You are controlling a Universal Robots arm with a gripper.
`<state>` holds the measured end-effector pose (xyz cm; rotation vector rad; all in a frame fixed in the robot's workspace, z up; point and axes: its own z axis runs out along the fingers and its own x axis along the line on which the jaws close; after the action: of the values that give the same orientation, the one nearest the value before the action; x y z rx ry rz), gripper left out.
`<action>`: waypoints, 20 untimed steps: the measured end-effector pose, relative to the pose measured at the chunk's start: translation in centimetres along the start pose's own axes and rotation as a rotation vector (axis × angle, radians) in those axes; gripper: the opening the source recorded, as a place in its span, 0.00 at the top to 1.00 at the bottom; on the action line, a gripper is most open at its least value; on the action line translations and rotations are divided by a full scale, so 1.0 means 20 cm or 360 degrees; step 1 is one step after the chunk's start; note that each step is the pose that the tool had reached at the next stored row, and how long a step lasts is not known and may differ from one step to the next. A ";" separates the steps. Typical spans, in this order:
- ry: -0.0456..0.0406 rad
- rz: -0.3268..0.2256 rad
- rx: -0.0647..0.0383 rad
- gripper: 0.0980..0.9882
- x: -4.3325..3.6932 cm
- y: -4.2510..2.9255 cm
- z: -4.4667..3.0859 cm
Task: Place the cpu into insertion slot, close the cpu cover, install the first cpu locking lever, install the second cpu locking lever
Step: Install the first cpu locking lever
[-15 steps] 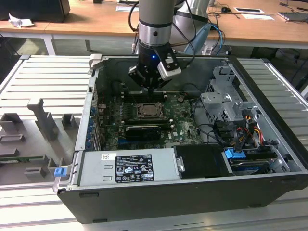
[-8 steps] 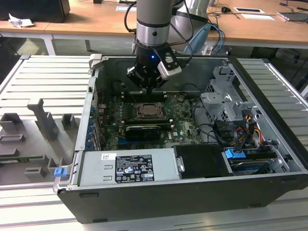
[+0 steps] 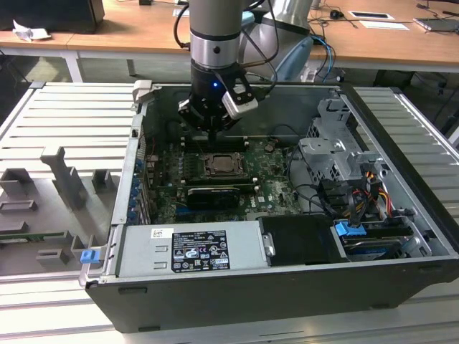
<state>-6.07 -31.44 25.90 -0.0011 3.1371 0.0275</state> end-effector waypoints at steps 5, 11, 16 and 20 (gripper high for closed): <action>0.0000 0.0000 0.0000 0.99 0.022 0.000 0.000; 0.0000 0.0000 0.0000 0.99 0.092 0.000 0.000; 0.0000 0.0000 0.0000 0.99 0.138 0.000 0.001; 0.0000 0.0000 -0.0001 0.99 0.183 0.000 0.000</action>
<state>-9.72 -31.44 25.87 -0.0011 3.1371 0.0281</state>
